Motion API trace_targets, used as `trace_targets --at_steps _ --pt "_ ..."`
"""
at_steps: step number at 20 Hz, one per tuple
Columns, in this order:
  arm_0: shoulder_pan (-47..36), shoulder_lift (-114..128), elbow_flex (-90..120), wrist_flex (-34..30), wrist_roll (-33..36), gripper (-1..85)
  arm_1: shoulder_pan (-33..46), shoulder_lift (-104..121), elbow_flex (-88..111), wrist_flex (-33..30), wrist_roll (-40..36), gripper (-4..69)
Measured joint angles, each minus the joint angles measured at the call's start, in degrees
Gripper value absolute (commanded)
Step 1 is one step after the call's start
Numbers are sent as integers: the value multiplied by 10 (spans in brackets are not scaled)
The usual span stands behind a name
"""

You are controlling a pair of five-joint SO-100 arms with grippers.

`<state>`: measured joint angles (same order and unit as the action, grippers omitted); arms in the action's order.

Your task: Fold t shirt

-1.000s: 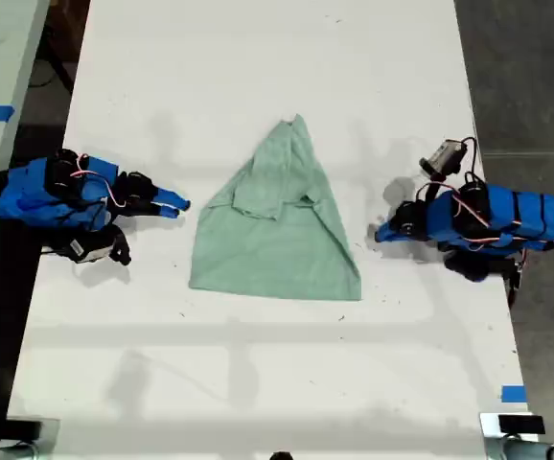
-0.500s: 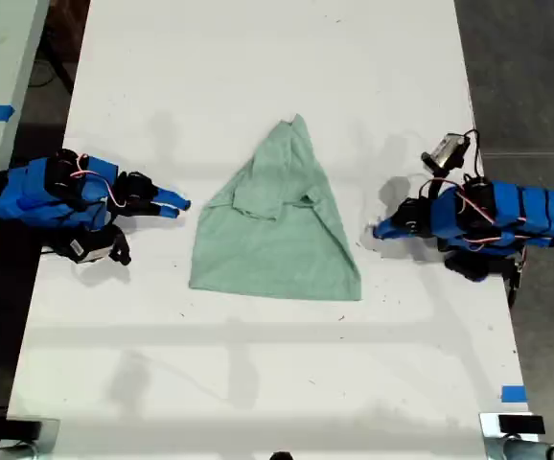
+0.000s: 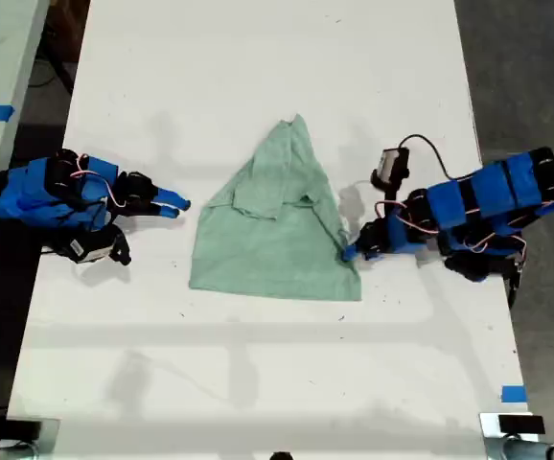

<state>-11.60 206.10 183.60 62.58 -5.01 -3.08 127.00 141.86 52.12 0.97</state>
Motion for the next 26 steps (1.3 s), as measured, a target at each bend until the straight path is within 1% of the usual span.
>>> trace_targets --at_steps 1,2,3,5,6,8,9,12,14,16,17,18,19,22,23,24,25,26 --pt "0 0 0 0 0 130 0 -28 -6 -28 -12 161" --pt "0 0 0 0 0 130 0 -53 -16 -43 -20 -19" --pt "0 0 0 0 0 130 1 -76 -31 -47 -25 -19" --pt "0 0 0 0 0 130 7 -109 -61 -36 -25 -19" --pt "0 0 0 0 0 130 13 -113 -75 -13 -24 -19" --pt "0 0 0 0 0 130 25 -117 -128 71 -32 -19" --pt "0 0 0 0 0 130 26 -124 -177 98 -54 -19" --pt "0 0 0 0 0 130 23 -233 -368 115 -132 -19" --pt "0 0 0 0 0 130 17 -357 -519 139 -164 -19" --pt "0 0 0 0 0 130 11 -493 -671 171 -181 -19" --pt "0 0 0 0 0 130 11 -554 -738 182 -185 12" --pt "0 0 0 0 0 130 11 -605 -783 190 -184 177" --pt "0 0 0 0 0 130 11 -632 -802 192 -183 212" --pt "0 0 0 0 0 130 5 -635 -819 199 -183 241" --pt "0 0 0 0 0 130 3 -628 -819 209 -184 232" --pt "0 0 0 0 0 130 1 -606 -818 230 -185 109" --pt "0 0 0 0 0 130 1 -570 -818 260 -185 1" --pt "0 0 0 0 0 130 1 -518 -805 290 -185 2"
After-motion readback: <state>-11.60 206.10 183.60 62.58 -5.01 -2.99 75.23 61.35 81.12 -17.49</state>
